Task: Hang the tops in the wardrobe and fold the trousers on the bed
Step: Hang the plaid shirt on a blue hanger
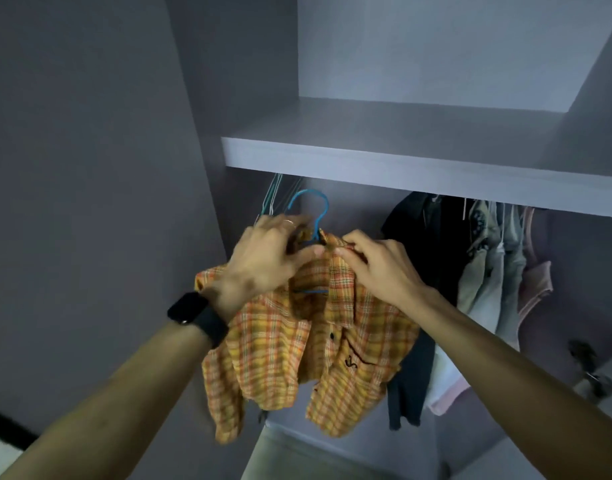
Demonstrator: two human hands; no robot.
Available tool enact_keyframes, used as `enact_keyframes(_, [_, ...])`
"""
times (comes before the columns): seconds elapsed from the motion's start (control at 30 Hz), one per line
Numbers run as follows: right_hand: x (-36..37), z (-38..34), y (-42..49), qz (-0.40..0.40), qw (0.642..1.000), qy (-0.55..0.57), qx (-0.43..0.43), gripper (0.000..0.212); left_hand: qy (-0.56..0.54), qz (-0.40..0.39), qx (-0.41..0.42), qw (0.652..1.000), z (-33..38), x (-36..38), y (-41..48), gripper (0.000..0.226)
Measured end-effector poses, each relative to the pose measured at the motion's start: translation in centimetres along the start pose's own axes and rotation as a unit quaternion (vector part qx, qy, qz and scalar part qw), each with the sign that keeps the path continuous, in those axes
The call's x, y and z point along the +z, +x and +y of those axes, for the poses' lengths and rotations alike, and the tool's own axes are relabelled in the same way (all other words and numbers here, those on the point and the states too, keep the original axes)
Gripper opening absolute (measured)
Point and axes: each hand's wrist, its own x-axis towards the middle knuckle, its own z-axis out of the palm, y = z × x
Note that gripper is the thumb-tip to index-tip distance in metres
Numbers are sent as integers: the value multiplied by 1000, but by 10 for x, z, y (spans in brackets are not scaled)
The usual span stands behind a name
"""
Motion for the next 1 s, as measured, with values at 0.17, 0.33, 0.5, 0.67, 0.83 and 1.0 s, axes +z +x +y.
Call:
enact_keyframes(0.17, [-12,-12,-2,-64,993,93,31,23,-11,65,22,998,10,22,8,33])
enact_keyframes(0.33, [-42,-5,6,-197,954,181,132,23,-46,18,94,994,7,30,-2,42])
enact_keyframes(0.5, [-54,-15,33,-210,944,177,183,34,-14,53,174,983,20,16,10,43])
enact_keyframes(0.67, [-65,-1,9,-186,963,81,177,49,-100,-7,73,992,15,7,22,32])
enact_keyframes(0.83, [-71,-1,-14,-227,968,-38,103,32,-110,-53,6,992,12,9,30,32])
enact_keyframes(1.0, [-60,-4,-27,-165,983,-4,75,40,-83,-62,20,994,22,21,28,38])
